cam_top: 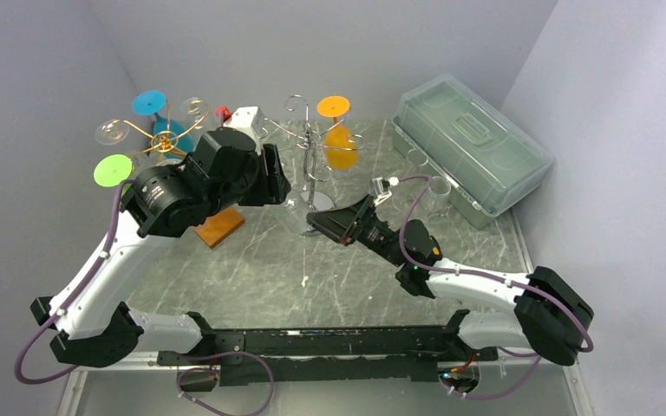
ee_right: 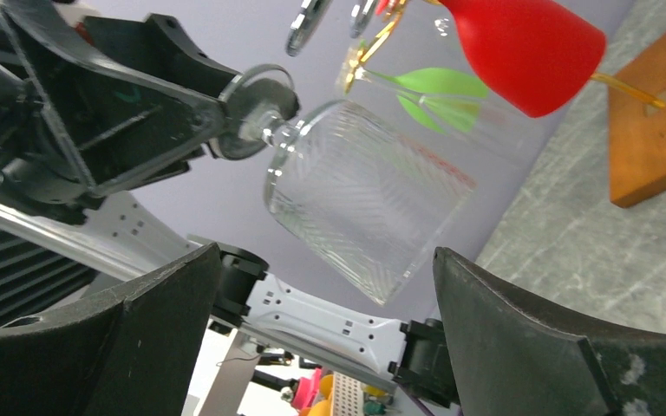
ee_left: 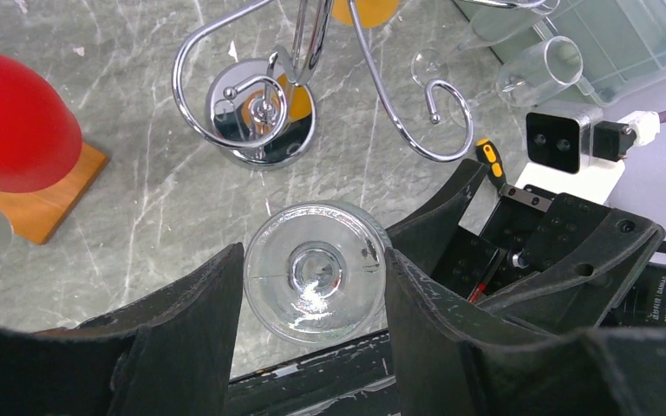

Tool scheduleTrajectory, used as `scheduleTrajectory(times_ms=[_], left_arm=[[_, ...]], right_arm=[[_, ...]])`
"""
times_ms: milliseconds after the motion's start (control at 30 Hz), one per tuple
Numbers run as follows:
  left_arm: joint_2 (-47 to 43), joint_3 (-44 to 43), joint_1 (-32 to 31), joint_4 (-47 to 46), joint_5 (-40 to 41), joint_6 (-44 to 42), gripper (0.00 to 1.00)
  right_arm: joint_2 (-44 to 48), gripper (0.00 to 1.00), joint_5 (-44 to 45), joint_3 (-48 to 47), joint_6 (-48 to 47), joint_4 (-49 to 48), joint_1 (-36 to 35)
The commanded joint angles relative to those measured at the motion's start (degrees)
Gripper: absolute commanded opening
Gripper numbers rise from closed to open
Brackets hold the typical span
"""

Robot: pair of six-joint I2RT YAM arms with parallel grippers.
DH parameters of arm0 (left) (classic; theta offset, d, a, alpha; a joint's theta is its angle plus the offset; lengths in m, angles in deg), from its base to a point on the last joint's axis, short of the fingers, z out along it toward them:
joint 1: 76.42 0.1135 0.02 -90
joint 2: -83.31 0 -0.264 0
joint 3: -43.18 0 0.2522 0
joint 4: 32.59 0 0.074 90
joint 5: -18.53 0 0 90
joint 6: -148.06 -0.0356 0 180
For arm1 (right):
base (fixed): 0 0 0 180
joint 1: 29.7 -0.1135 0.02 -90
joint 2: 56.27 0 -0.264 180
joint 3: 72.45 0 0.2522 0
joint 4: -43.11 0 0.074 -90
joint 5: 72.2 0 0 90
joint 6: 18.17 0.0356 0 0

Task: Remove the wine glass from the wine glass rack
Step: Place the wine glass at the center of the board.

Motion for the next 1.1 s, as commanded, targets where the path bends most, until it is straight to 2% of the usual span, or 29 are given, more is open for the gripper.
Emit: scheduleTrajectory(times_ms=[0,100,367,700,900,967,1067], left_arm=[[-3.6,1.7,0.8,-6.8,-1.6,3.9,0.25],[-5.5,3.0,1.3,-8.3,-2.5,5.4,0.25],[-11.0,8.8,2.6,-12.8,-4.0,10.6,0.25],[-18.8,19.2,2.8,-19.9,-4.3,19.2,0.25],[-21.8,25.2,2.8,-24.2,-5.6,23.8,0.25],[-22.6,26.4,2.9,-24.7,-5.4,24.7,0.28],[-22.8,27.3,2.8,-24.9,-5.5,24.9,0.38]], right_arm=[[-1.6,0.93,-0.1,-0.5,3.4,-11.8,-0.6],[-3.2,0.89,-0.6,-0.8,5.2,-16.3,-0.7],[-5.7,0.71,-1.2,-1.4,9.0,-24.3,-1.0],[-5.9,0.34,-1.9,-3.0,11.1,-27.8,-1.4],[-4.6,0.01,-1.9,-3.2,11.5,-26.9,-1.4],[-3.7,0.00,-1.2,-2.7,11.4,-26.2,-1.4],[-1.0,0.00,-0.2,-1.5,10.5,-23.9,-1.4]])
